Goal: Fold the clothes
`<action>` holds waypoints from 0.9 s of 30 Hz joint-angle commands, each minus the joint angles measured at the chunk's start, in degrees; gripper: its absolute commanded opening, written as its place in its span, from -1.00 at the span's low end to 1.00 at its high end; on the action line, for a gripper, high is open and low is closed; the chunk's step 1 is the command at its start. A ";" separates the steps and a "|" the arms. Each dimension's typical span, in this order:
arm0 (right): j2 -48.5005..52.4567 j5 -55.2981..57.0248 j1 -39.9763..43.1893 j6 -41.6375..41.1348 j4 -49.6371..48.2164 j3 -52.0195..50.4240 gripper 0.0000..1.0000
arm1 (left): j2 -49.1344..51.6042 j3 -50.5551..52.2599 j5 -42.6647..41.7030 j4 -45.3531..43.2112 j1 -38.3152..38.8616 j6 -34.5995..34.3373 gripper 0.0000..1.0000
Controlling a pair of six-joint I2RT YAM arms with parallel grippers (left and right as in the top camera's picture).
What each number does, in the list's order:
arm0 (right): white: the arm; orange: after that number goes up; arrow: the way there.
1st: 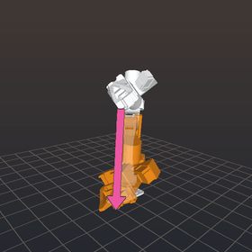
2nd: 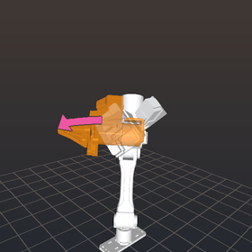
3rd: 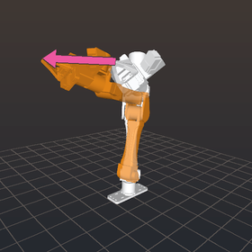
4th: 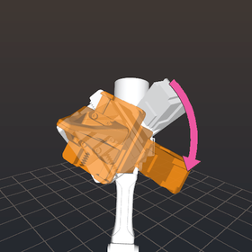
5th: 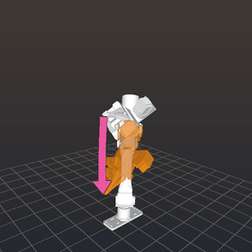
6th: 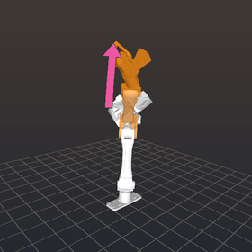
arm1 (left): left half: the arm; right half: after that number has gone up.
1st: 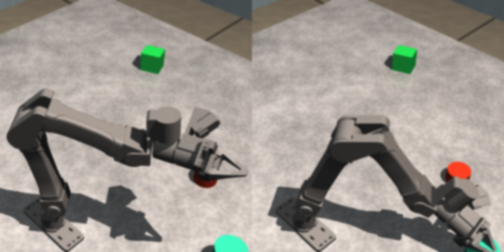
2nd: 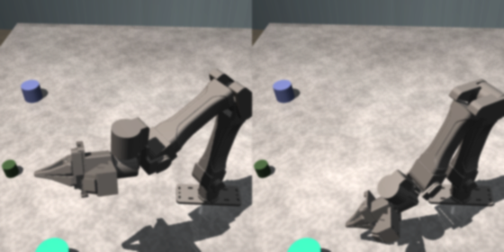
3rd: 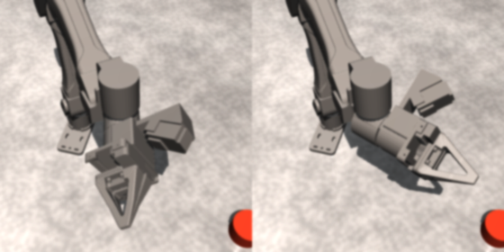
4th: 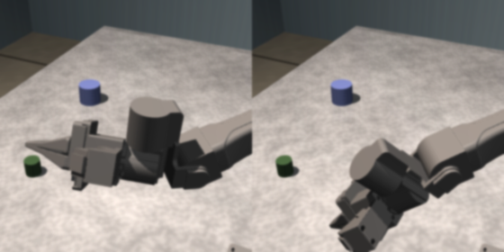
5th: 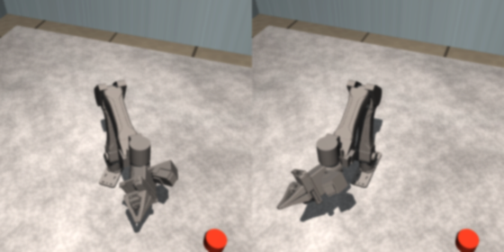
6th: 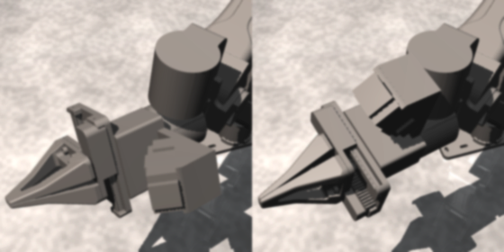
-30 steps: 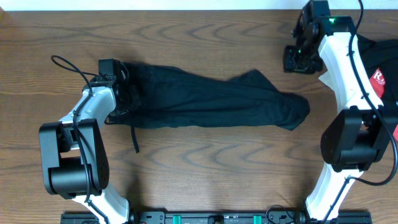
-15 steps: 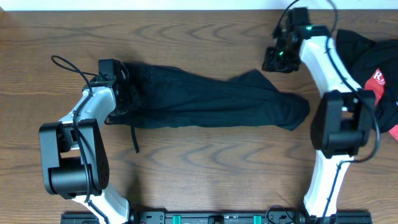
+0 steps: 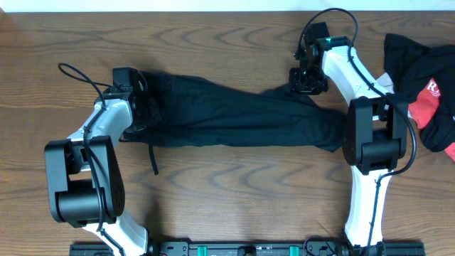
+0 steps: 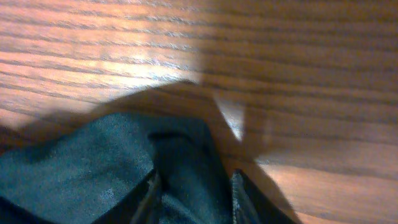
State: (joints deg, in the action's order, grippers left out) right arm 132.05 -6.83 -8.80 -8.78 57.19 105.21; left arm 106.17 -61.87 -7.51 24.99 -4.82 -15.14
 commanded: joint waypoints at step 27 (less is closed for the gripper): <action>1.38 19.39 11.15 -4.98 10.14 -0.31 -0.98 | 1.20 1.09 3.08 0.85 -0.92 0.52 -0.63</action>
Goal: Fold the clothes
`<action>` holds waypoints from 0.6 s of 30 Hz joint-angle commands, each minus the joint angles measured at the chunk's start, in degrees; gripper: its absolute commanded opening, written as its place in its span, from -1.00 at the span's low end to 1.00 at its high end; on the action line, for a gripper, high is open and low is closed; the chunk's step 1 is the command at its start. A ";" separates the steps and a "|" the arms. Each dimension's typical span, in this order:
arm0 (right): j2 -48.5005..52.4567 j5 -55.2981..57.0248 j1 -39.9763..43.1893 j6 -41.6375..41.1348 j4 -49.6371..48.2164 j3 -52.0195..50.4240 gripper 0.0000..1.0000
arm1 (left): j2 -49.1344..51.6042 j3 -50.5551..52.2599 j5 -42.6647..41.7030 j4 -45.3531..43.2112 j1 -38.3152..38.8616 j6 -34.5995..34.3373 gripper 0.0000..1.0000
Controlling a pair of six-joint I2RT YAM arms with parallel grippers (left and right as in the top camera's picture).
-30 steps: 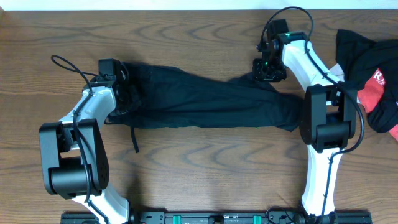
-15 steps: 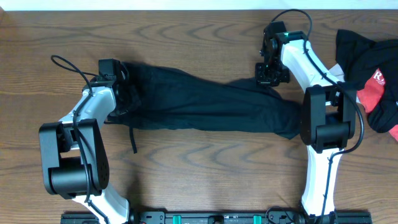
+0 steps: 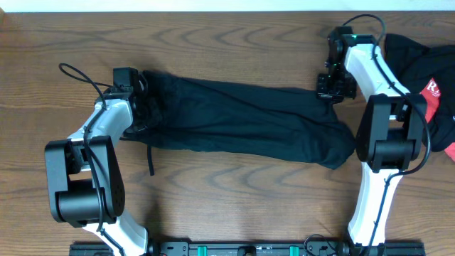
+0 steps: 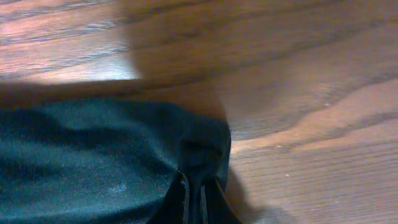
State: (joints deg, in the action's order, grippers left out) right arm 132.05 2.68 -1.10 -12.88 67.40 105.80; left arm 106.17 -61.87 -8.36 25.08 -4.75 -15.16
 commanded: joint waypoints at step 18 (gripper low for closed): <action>-4.20 6.95 3.69 -1.88 10.93 9.90 0.99 | 1.20 1.09 3.93 0.35 -0.96 0.52 -0.63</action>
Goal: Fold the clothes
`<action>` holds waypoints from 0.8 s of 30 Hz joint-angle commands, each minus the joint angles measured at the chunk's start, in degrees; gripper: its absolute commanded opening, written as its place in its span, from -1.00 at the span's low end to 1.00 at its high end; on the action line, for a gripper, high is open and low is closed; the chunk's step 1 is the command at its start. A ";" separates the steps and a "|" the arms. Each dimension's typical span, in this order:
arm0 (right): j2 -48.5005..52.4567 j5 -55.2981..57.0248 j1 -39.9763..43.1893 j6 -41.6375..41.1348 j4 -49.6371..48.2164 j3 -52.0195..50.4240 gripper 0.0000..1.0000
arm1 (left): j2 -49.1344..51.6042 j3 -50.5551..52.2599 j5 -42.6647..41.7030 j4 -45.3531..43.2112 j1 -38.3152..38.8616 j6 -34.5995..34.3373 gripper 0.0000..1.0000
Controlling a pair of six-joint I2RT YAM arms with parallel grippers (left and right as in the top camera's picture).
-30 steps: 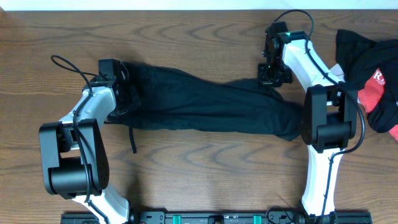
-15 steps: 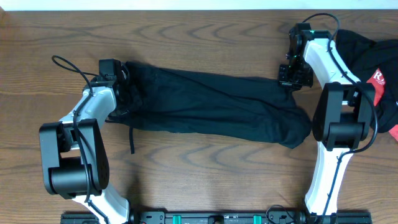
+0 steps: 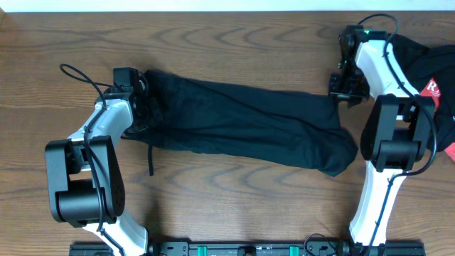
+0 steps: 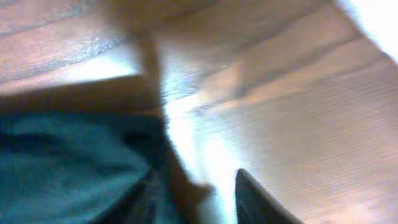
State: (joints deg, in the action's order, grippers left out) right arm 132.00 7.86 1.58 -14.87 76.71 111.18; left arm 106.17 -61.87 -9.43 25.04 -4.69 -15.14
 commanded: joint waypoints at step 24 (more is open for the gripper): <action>-33.29 -10.91 -10.73 -6.01 16.22 -14.25 0.99 | 1.20 1.09 5.01 0.24 -1.05 0.50 -0.63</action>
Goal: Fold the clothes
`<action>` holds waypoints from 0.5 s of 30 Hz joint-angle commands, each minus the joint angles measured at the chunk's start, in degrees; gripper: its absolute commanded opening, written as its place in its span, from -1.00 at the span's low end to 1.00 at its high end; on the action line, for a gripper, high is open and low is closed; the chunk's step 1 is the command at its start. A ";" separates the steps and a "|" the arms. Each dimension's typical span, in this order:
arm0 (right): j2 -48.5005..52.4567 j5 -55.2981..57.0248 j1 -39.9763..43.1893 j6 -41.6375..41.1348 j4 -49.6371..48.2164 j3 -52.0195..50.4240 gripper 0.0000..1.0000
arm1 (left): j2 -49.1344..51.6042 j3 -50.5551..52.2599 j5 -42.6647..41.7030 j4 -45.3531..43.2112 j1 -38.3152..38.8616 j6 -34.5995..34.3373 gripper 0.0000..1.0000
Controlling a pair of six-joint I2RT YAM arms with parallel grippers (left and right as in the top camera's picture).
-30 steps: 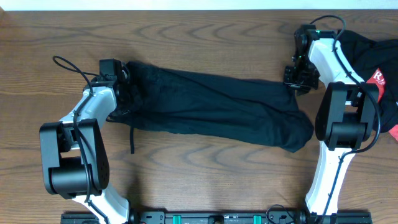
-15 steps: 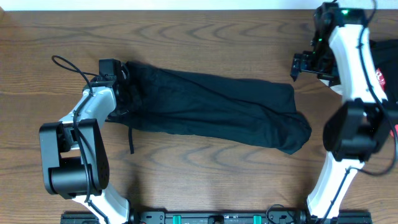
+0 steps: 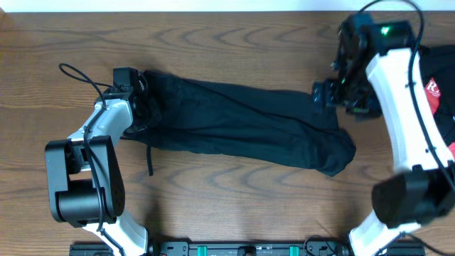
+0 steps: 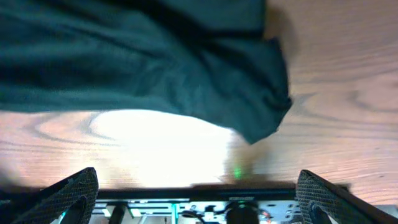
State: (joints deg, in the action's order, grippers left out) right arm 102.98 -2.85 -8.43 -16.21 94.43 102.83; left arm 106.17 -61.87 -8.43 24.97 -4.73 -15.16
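Note:
A long black garment [image 3: 242,124] lies stretched across the wooden table; its right end [image 4: 249,106] also shows in the right wrist view. My left gripper [image 3: 141,103] rests on its left end, its fingers lost against the dark cloth. Above the garment's upper right corner my right gripper [image 3: 335,94] is raised clear of the cloth. In the right wrist view the right gripper [image 4: 196,198] is wide open and empty, its fingertips [image 4: 71,190] at the frame's bottom corners.
A pile of black and red clothes [image 3: 430,82] lies at the right edge, behind the right arm. A thin black cord [image 3: 151,158] trails from the garment's left end toward the front. The arms' base rail [image 3: 249,249] runs along the front edge.
My right gripper was low at the garment's upper right corner with fingers apart. Now it is lifted, turned to look down on the right end, and wide open. The garment has not moved.
First my right gripper had its fingers around cloth near the middle back, the garment bunched. Then it was shut on the cloth farther right. Later it stood farther right still, fingers apart, the garment stretched out. Now it hangs open above. The left arm stayed put.

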 commanded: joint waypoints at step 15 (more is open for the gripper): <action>-11.45 -1.05 -0.96 -10.64 -28.37 -40.09 0.98 | 1.20 1.09 3.98 -0.17 -0.98 0.52 -0.63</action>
State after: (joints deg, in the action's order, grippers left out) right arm 92.01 -3.44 -9.19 -24.49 68.12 65.23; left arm 106.17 -61.84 -7.66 24.60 -4.75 -15.16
